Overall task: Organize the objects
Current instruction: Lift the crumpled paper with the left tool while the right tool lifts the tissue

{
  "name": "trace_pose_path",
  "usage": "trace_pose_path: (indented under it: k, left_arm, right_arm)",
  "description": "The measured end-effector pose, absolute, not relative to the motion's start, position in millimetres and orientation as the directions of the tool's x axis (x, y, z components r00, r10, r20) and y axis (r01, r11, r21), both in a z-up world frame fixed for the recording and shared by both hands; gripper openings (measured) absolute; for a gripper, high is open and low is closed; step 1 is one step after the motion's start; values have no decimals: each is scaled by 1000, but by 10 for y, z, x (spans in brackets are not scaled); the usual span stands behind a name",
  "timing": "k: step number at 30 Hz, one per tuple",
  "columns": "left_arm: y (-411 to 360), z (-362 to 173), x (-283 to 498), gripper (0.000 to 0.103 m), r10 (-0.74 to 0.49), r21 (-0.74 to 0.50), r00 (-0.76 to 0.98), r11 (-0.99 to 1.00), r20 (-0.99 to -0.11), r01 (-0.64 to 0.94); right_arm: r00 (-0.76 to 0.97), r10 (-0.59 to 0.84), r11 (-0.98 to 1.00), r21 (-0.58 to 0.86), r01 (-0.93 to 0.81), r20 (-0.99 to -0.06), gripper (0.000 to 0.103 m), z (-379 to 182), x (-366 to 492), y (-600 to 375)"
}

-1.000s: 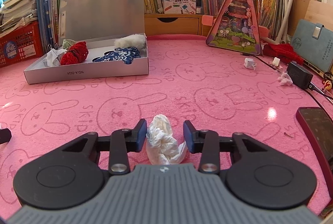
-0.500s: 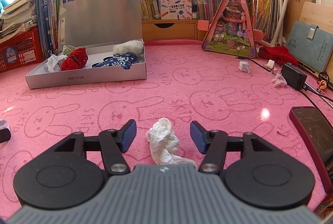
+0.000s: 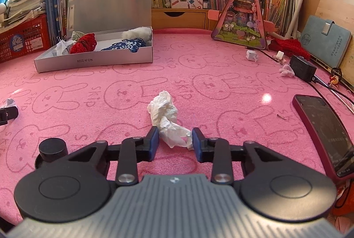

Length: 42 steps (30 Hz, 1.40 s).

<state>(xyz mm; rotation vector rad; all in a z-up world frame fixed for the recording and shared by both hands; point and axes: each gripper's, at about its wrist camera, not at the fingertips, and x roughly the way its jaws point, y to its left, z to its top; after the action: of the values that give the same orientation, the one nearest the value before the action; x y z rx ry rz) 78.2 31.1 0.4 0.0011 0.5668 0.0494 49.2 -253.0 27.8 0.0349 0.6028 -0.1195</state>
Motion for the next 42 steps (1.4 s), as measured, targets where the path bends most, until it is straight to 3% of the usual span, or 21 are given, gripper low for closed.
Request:
trace_pose_path:
  k: [2,9,15,18,20,27,30,35,37,42]
  left_arm:
    - [311,5,781,69,47,15,843,999,-536,-47]
    - [307,5,777,69,47,14,843,999,-536,-47]
    - [305,5,775,69,47,14,843,999,-536,-47]
    - [304,5,775,69,47,14,843,999,-536,-47]
    - [302,5,775,69,47,14,843,999,-536,-46]
    - [305,3,773,69,47,14,843,999,-535,-47]
    - [306,3,772,69,47,14,843,999,-535,-47]
    - [298,4,771,69,47,14,843,999,-535,-46]
    - [302,3,770,69,47,15,843,999,-535,-46]
    - [303,2,771,69,46,15,843,999,-535,-45]
  right_arm:
    - [816,-107,992,-5,126,-568,30,281,508,-2561]
    - [817,-72,994,30,108,-571,30,291,632,-2618]
    - [819,76,993,114,-13,-569,30,352,697,-2491]
    - [806,170,983,160,-95,-567,38,388,719,-2377]
    - [804,209,976,174,-133,-556,52,414,721,-2311]
    - [794,343,939,214,-271,-501,59,510,617,-2234]
    - [815,301,953,119,-279,-495,60,545,604,-2280]
    - [772,315,858,-182,-480,-553,82,613,681,-2343]
    - [724,340,797,-225,-560,-600,87,592,758,-2354]
    - [675,356,744,-242,-624,-646,87,551,1018,-2380]
